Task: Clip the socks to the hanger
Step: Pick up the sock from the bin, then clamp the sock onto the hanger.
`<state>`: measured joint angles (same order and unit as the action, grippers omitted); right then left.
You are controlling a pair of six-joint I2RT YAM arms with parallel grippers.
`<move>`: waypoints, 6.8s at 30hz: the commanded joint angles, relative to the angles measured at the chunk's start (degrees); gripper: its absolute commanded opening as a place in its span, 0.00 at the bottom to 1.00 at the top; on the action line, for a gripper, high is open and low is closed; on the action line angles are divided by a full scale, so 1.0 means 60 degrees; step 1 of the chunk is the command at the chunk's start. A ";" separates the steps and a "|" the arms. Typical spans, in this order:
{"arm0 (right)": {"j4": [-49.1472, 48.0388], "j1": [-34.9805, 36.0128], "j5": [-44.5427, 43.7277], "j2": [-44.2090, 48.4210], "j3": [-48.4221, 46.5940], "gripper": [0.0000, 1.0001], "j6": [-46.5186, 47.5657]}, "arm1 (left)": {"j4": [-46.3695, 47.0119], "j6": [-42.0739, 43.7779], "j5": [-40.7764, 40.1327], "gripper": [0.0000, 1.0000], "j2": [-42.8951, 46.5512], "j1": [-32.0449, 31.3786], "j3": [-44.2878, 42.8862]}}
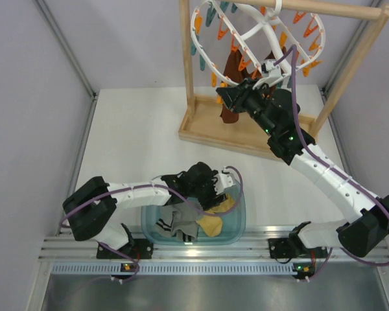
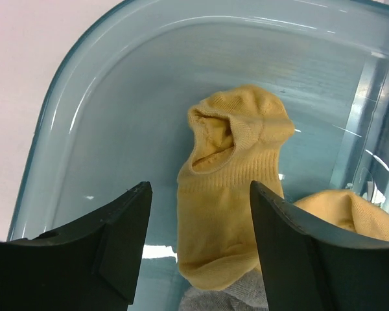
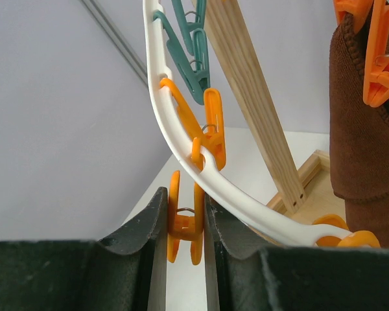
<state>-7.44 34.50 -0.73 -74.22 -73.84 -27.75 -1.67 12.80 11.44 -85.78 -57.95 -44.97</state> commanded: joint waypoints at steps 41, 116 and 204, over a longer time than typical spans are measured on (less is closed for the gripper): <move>-0.1235 -0.0521 0.0620 0.0109 0.0047 0.00 -0.0048 | -0.1436 0.3109 0.0448 0.00 0.3310 0.0765 -0.1659; -0.2114 -0.1121 0.3769 -0.0053 0.0398 0.00 0.0494 | -0.2563 0.8736 0.8816 0.00 -0.0908 0.5045 -0.7724; -0.2363 -0.1956 0.5528 -0.0331 0.0383 0.00 -0.0210 | -0.1288 0.7418 0.9357 0.00 -0.1480 0.5323 -0.8823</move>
<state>-17.54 23.07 29.63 -75.66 -70.13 -29.63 -12.40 58.52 63.92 -96.18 -26.44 -95.83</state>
